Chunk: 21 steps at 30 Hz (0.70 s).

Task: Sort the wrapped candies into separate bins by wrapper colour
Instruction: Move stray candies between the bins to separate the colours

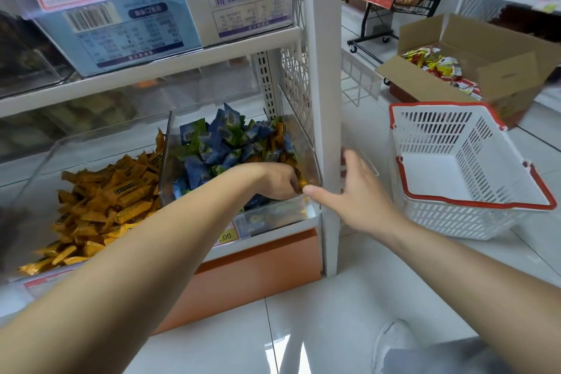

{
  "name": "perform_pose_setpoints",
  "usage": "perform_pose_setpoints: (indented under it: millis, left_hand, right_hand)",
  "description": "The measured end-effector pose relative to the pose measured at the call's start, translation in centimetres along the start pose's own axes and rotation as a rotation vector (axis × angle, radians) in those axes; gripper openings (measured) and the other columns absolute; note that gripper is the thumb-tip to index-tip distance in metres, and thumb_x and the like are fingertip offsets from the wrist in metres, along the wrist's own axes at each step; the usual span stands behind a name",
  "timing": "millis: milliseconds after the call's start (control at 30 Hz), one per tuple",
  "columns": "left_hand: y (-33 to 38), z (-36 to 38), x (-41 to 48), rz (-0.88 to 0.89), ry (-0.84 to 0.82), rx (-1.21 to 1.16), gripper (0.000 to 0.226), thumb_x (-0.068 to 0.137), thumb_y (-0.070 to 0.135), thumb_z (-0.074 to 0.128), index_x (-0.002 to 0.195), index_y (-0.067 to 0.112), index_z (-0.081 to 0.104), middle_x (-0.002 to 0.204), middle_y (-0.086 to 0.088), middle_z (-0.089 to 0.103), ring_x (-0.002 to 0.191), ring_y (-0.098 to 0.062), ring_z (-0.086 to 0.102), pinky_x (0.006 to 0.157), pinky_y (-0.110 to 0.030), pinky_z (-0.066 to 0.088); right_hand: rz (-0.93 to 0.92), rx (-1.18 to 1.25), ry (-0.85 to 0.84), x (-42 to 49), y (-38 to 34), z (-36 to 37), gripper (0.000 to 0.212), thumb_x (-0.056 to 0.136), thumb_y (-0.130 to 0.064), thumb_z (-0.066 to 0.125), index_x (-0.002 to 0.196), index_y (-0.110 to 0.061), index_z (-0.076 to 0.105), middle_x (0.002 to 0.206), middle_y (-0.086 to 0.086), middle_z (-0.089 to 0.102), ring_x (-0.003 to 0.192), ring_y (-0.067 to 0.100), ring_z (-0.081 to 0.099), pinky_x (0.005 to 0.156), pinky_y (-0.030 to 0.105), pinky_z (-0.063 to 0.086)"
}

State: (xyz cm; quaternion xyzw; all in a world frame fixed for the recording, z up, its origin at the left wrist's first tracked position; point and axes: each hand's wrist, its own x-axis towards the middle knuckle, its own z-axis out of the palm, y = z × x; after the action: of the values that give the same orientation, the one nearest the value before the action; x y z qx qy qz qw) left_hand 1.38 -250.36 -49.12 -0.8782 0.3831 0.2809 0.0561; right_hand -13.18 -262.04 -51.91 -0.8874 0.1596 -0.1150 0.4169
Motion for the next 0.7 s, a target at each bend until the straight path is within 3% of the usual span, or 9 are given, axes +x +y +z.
perform_pose_setpoints:
  millis: [67,200,267,333,533,633,700]
  left_hand:
    - [0.0,0.0,0.0,0.003,-0.022,0.021,0.022,0.102,0.024,0.047,0.100,0.021,0.069,0.092,0.004,0.063,0.078,-0.012,0.055,0.065,-0.023,0.039]
    - [-0.1,0.3,-0.1,-0.028,-0.125,-0.049,0.037,0.105,0.034,0.043,0.133,0.017,0.060,0.134,-0.001,0.061,0.116,-0.019,0.056,0.096,-0.030,0.040]
    - [0.1,0.5,-0.1,-0.044,-0.164,-0.105,0.048,0.106,0.041,0.037,0.146,0.016,0.047,0.150,-0.003,0.047,0.137,-0.022,0.043,0.110,-0.033,0.030]
    - [0.0,0.6,0.0,-0.034,-0.192,-0.132,0.050,0.106,0.041,0.035,0.150,0.018,0.041,0.157,-0.001,0.037,0.145,-0.019,0.033,0.114,-0.031,0.024]
    - [-1.9,-0.3,-1.9,0.016,-0.191,-0.398,0.046,0.104,0.038,0.042,0.146,0.020,0.048,0.153,0.006,0.043,0.143,-0.012,0.034,0.110,-0.022,0.021]
    - [-2.5,-0.5,-3.4,0.106,-0.111,-0.524,0.041,0.088,0.039,0.052,0.125,0.026,0.062,0.135,0.008,0.057,0.126,-0.010,0.048,0.104,-0.023,0.032]
    - [-2.8,-0.2,-4.3,0.133,-0.050,-0.586,0.042,0.077,0.038,0.055,0.117,0.031,0.062,0.128,0.008,0.058,0.119,-0.009,0.050,0.099,-0.027,0.036]
  right_hand:
    - [0.002,0.038,0.017,0.6,-0.2,0.5,0.088,0.078,-0.066,0.066,0.143,-0.016,0.035,0.143,0.004,0.046,0.131,0.022,0.046,0.106,0.043,0.043]
    - [0.026,-0.029,0.060,1.4,-0.8,0.6,0.072,0.087,-0.053,0.067,0.137,-0.008,0.040,0.137,0.010,0.051,0.128,0.028,0.048,0.101,0.039,0.043]
    - [0.026,-0.045,0.060,1.5,-0.9,0.7,0.066,0.089,-0.048,0.067,0.134,-0.008,0.041,0.134,0.011,0.052,0.125,0.029,0.049,0.101,0.043,0.045]
    - [0.016,-0.041,0.052,1.6,-0.8,0.8,0.065,0.089,-0.047,0.066,0.134,-0.008,0.040,0.135,0.011,0.051,0.125,0.028,0.049,0.101,0.042,0.045]
    - [-0.014,-0.093,0.038,1.9,-0.5,0.6,0.072,0.089,-0.052,0.064,0.138,-0.006,0.037,0.141,0.013,0.047,0.130,0.029,0.046,0.095,0.031,0.037]
    - [-0.014,-0.102,0.039,1.9,-0.4,0.7,0.073,0.089,-0.054,0.063,0.137,-0.006,0.037,0.140,0.013,0.047,0.129,0.029,0.047,0.095,0.033,0.039]
    - [-0.018,-0.105,0.038,1.8,-0.4,0.7,0.074,0.089,-0.054,0.062,0.139,-0.006,0.036,0.141,0.014,0.046,0.130,0.030,0.046,0.096,0.034,0.039]
